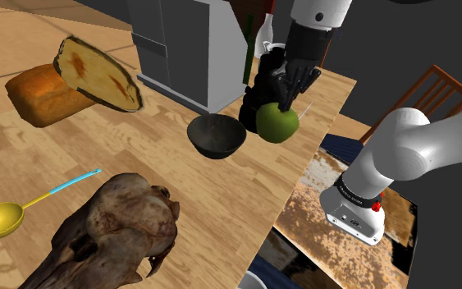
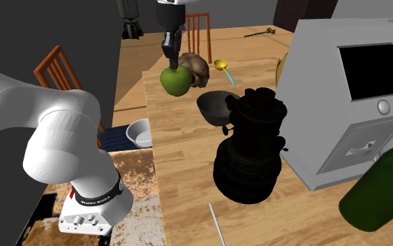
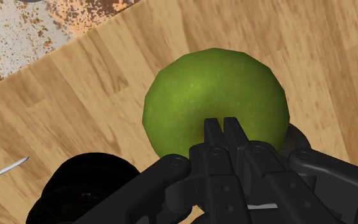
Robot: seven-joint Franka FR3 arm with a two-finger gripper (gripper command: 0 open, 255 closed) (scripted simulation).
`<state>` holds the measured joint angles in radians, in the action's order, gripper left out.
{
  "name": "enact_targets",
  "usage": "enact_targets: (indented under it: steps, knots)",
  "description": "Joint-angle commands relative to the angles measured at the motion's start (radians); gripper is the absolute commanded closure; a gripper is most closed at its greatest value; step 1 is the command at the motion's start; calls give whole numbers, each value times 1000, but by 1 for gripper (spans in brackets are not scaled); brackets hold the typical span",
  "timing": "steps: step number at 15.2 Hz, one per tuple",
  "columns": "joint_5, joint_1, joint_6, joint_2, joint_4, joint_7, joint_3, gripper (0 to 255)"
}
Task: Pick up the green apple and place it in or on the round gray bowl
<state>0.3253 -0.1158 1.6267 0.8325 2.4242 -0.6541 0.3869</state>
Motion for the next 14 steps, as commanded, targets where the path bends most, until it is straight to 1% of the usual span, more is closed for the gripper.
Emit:
enact_targets:
  steps: [1, 8, 12, 13, 14]
  knots:
    - [-12, 15, -5, -42, -47, 1, -1, 255]
    - [-82, 95, 9, -325, -316, -15, 36, 255]
    - [-136, 129, -9, -490, -496, -43, 66, 255]
    - [-157, 137, -20, -546, -560, -55, 77, 255]
    - [-155, 136, -6, -543, -544, -54, 76, 255]
